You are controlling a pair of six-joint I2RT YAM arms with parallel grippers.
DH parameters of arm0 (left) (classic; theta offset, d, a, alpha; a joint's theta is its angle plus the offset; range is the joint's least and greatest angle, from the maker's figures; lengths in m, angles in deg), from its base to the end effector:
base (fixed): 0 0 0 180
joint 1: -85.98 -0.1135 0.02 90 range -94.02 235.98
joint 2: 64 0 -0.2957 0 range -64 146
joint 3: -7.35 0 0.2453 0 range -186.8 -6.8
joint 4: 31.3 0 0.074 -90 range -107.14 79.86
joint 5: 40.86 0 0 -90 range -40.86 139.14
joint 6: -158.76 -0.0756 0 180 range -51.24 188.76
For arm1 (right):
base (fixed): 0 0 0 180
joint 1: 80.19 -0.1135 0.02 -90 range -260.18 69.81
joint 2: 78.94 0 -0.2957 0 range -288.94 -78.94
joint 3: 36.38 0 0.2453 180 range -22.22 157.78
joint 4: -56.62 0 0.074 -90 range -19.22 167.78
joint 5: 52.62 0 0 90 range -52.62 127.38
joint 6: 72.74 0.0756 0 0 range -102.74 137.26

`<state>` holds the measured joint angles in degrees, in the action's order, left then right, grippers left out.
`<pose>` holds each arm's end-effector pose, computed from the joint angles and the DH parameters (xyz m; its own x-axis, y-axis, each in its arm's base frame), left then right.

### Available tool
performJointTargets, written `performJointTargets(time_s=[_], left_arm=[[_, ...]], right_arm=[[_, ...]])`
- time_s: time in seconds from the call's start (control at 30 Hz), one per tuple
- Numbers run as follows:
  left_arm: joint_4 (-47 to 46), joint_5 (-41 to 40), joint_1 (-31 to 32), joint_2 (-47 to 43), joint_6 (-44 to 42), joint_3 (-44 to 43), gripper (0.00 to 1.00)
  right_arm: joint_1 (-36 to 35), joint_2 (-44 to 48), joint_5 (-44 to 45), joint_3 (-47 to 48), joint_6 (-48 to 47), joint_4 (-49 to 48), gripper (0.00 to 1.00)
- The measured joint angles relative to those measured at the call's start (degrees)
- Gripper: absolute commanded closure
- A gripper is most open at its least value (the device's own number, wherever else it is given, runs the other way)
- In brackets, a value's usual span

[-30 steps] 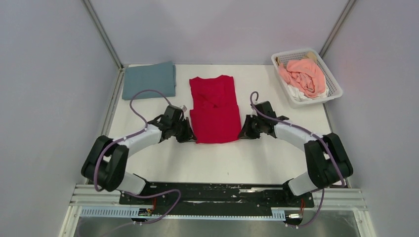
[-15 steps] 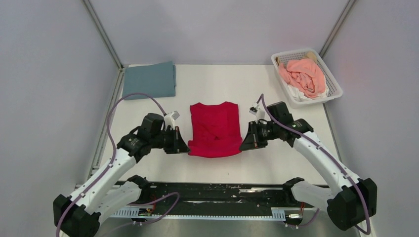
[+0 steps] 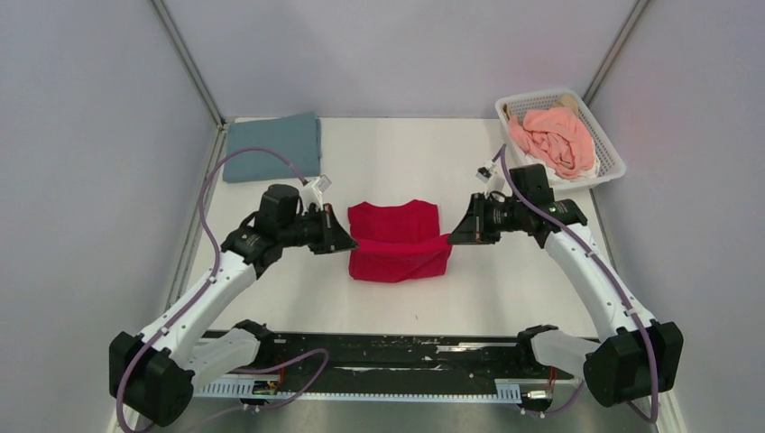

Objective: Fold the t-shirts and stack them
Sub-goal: Fold the long partially folded tshirt into a neat square

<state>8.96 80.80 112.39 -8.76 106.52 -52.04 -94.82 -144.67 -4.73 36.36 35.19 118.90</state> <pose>0.1685 -0.1280 0.2926 -0.8817 -0.1441 -0.4493 0.2763 0.6141 -0.7393 0.1962 0.1036 0.3061 -0.9281 -0.0062 -0.3724 -0.2852 0.6550 0.6997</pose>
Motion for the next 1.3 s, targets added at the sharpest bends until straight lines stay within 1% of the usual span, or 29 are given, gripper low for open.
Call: performJointTargets(time_s=[0.17,0.27,0.43,0.63,0.9,1.17,1.3], left_arm=[[-6.7,0.2,-3.9,5.4,1.4,-0.2,1.0],[-9.3,0.2,-5.0,7.6,1.8,-0.9,1.0],[-12.2,0.7,-6.7,11.4,2.0,-2.9,1.0],[-12.9,1.0,-10.7,14.6,2.0,-4.0,1.0],[-12.1,1.3,-12.5,14.3,2.0,-4.0,1.0],[-11.3,-0.3,-12.7,9.1,2.0,-3.1,1.0],[-11.7,-0.7,-13.0,10.3,2.0,-3.1,1.0]], right_arm=[[0.7,-2.2,0.3,0.3,2.1,-4.3,1.0],[1.2,-3.4,0.9,1.0,3.0,-6.5,1.0],[3.0,-5.6,1.7,2.3,4.5,-10.6,1.0],[3.6,-9.3,1.3,3.3,5.9,-14.3,1.0],[3.6,-10.2,-2.5,3.3,7.3,-16.8,1.0],[3.7,-11.1,-8.1,3.3,7.7,-19.5,1.0],[4.4,-13.4,-8.3,3.3,8.5,-21.0,1.0]])
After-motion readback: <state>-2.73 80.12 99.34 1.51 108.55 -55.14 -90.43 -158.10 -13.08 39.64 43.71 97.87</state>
